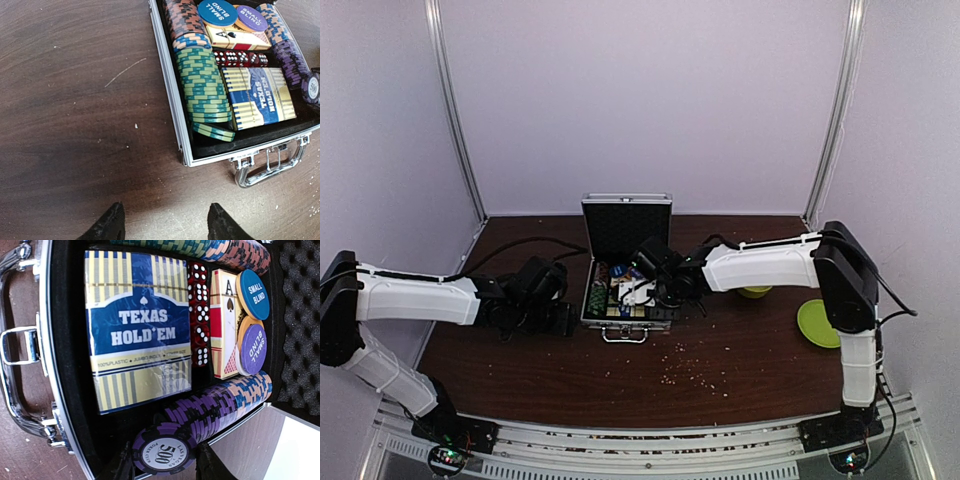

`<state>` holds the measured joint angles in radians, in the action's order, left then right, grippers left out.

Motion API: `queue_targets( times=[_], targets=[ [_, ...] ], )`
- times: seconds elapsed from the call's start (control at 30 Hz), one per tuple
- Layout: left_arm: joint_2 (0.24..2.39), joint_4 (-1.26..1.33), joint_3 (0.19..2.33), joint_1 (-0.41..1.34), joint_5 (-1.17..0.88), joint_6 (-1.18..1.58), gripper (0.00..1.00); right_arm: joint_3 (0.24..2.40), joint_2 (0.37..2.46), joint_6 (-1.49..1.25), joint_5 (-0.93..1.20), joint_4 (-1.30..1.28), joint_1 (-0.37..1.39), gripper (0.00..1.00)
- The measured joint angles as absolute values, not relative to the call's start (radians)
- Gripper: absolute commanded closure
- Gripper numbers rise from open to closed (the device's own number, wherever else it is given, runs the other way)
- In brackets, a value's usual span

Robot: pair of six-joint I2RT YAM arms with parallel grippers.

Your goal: Pack up texas hold em set

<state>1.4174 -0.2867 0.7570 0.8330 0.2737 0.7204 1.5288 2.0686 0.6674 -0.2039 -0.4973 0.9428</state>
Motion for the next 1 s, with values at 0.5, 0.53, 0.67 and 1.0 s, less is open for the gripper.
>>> queue_targets(
  times=[0.5,0.53,0.67,1.0],
  targets=[
    [1.426,-0.286,0.757,0.833,0.273,0.720,0.42,1.499,2.074,0.678,-0.289,-0.406,0.943,0.45],
    [1.427,-0.287,0.757,0.833,0.273,0.720,0.42,1.499,2.074,0.678,-0.289,-0.406,0.943,0.46],
    [1.427,-0.287,0.757,0.833,0.273,0.720,0.42,1.499,2.074,0.673,-0.280,-0.410,0.943,0.47],
    [1.428,-0.286,0.757,0.833,0.273,0.720,0.42,1.497,2.070,0.638,-0.210,-0.453,0.942,0.36]
  ],
)
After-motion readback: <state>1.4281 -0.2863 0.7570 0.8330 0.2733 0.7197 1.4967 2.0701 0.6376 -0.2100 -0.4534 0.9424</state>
